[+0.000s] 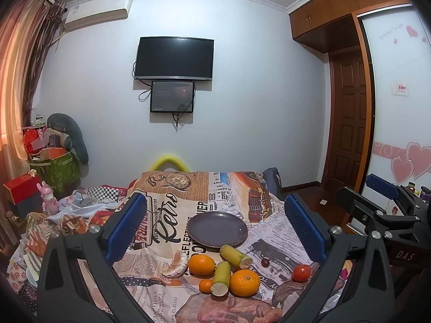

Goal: Organize fruits

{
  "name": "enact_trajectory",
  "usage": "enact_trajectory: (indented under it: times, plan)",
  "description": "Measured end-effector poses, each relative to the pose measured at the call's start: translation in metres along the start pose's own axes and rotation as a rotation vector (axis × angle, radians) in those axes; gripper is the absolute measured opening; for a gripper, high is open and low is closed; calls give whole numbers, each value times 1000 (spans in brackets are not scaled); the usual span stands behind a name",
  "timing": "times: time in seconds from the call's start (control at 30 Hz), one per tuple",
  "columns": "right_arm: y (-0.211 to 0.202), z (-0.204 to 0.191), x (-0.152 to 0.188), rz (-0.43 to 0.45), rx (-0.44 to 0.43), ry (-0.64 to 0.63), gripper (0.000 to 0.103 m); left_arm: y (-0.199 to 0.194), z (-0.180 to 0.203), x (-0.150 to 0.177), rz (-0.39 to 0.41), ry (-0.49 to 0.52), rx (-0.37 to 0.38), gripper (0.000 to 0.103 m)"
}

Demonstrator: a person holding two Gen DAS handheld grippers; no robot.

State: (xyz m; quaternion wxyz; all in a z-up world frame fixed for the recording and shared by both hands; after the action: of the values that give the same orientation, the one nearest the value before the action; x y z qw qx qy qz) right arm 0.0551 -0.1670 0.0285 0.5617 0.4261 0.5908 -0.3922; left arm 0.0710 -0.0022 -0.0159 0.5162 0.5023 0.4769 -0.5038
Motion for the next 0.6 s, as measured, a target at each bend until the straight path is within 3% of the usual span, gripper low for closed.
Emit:
enact_trajectory:
  times: [0.6]
  plan:
    - [-1,-1,0,3,-1,-7,103,0,-1,0,4,-1,-3,103]
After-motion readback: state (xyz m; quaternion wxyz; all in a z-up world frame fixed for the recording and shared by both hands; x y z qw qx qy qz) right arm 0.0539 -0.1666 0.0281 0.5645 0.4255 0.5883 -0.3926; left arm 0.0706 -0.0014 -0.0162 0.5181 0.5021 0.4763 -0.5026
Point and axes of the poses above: each gripper's, at about its wrist camera, not at the fingertips, and y roughly the way its jaws point, z to its right, x to its underside, the point moved 7 cm from there along y, roughly the way its jaws point, and after that the axes turned 13 degrees about z, right-handed, at the moved point
